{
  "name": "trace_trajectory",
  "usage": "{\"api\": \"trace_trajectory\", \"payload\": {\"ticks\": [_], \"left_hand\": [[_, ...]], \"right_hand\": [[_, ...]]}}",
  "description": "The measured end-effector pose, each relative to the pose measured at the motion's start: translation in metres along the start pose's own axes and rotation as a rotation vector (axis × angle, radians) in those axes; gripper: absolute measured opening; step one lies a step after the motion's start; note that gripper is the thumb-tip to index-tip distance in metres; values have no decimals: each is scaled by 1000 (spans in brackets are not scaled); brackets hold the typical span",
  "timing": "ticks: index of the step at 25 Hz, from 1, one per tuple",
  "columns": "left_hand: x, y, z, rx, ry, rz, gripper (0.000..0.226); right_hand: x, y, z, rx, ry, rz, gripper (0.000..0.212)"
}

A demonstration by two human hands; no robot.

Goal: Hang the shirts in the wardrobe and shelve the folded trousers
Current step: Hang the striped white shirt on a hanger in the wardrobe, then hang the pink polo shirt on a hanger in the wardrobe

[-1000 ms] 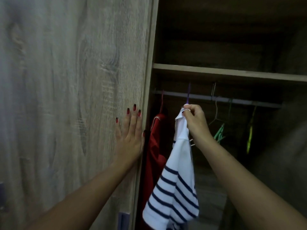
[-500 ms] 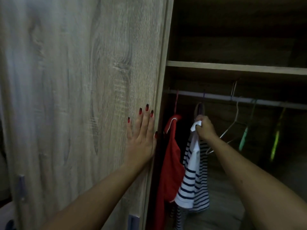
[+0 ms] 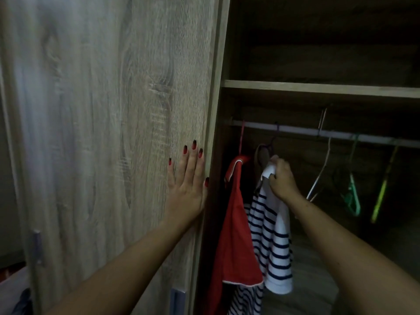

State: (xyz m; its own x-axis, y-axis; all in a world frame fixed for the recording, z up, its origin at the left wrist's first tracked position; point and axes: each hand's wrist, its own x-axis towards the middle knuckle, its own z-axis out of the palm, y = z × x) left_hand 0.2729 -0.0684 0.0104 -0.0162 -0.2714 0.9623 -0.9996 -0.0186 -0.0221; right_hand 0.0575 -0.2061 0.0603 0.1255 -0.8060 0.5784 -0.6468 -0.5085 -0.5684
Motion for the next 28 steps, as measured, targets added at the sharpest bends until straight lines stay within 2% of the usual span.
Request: {"api": "trace_trajectory", "payload": {"ticks": [3, 8, 14, 18, 23, 28], "left_hand": [[-1, 1, -4, 21, -24, -13, 58], [-2, 8, -12, 57, -109, -41, 59], [-1, 23, -33, 96, -234, -124, 60], [-21, 22, -57, 229, -389, -165, 59], [-95, -64, -115, 440, -618, -238, 60], [-184, -194, -217, 495, -777, -498, 60]], "right_hand": [[-29, 2, -1, 5, 38, -117, 51], [-77, 20, -8, 33, 10, -318, 56], [-116, 2, -8, 8, 88, -521, 48], [-142, -38, 7, 192, 32, -594, 47], [-183, -111, 65, 331, -139, -749, 43], [-244, -211, 178, 354, -420, -874, 30]]}}
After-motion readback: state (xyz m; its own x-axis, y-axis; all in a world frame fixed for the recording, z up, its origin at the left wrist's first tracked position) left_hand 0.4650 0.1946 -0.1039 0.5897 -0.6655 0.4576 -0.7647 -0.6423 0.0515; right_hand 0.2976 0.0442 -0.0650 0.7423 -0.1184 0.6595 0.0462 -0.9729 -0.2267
